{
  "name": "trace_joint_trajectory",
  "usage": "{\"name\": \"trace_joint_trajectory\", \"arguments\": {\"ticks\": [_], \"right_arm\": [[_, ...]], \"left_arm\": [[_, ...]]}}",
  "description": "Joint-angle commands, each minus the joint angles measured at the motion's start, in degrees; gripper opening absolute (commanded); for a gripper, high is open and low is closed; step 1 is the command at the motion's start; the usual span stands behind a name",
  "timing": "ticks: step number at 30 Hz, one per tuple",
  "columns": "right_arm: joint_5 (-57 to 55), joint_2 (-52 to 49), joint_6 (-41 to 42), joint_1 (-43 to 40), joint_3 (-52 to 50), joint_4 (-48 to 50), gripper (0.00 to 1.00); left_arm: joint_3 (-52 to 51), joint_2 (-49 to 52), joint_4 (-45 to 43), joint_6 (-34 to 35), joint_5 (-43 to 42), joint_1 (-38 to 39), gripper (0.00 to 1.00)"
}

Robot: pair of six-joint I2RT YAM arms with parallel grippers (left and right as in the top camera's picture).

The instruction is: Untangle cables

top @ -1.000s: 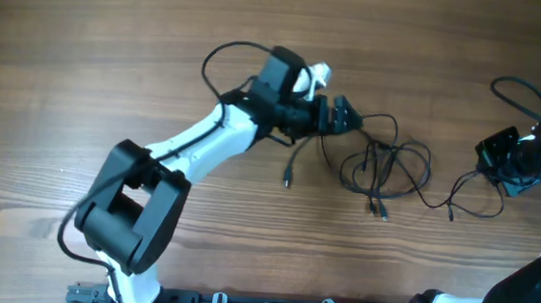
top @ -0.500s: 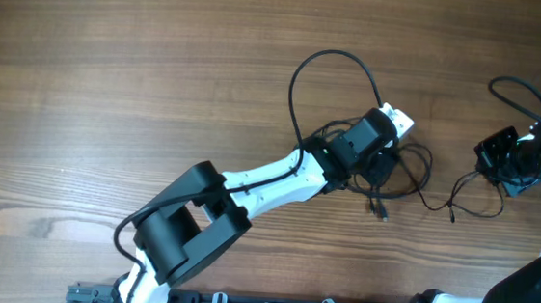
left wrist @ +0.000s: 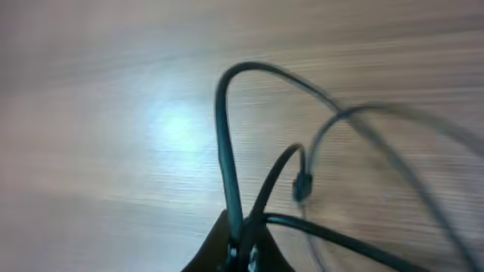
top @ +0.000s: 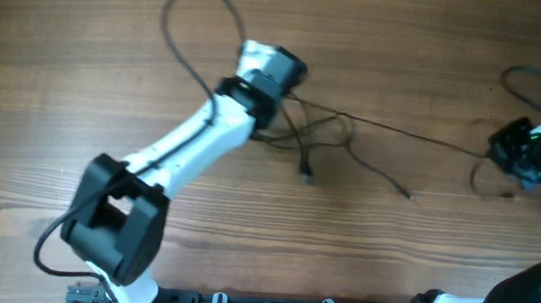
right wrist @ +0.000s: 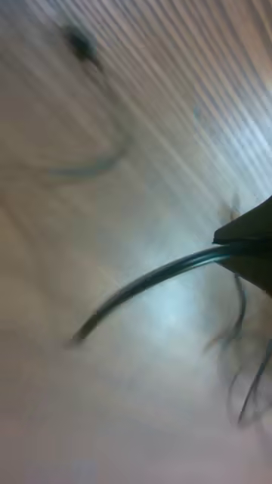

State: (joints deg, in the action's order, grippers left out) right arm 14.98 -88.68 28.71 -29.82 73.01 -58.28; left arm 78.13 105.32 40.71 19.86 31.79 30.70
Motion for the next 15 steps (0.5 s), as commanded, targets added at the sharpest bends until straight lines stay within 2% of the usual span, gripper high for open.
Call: {"name": "trace_joint_trajectory", "arguments": {"ticks": [1,3,5,8,9,15], "right_arm": [[-1.95,5.86,5.99,-11.3,5.01,1.75,0.04],[-1.31,7.63,5.64,-14.21,4.98,1.6,0.04],[-1.51,7.74,2.45,-14.27,4.98,1.53,0.04],[2.51,7.67,-1.33,-13.81,4.98,2.25,0.04],[4.13,7.67,-2.54,-13.2,4.98,2.56,0.04],[3.96,7.65,-3.19,-11.87,4.87,2.97,0.04]], "left_arm": [[-0.55,-0.2,5.38,7.63,-4.66,-15.41,0.06],[-0.55,-0.2,5.6,7.63,-15.52,-20.48,0.09],[-0.55,-0.2,5.03,7.61,-22.05,-22.69,0.18],[-0.55,-0.2,5.05,7.61,-26.64,-22.82,0.56],[-0.55,-0.2,4.98,7.63,-27.96,-22.16,0.64],[-0.55,-0.2,4.98,7.63,-27.93,-19.58,0.82]]}}
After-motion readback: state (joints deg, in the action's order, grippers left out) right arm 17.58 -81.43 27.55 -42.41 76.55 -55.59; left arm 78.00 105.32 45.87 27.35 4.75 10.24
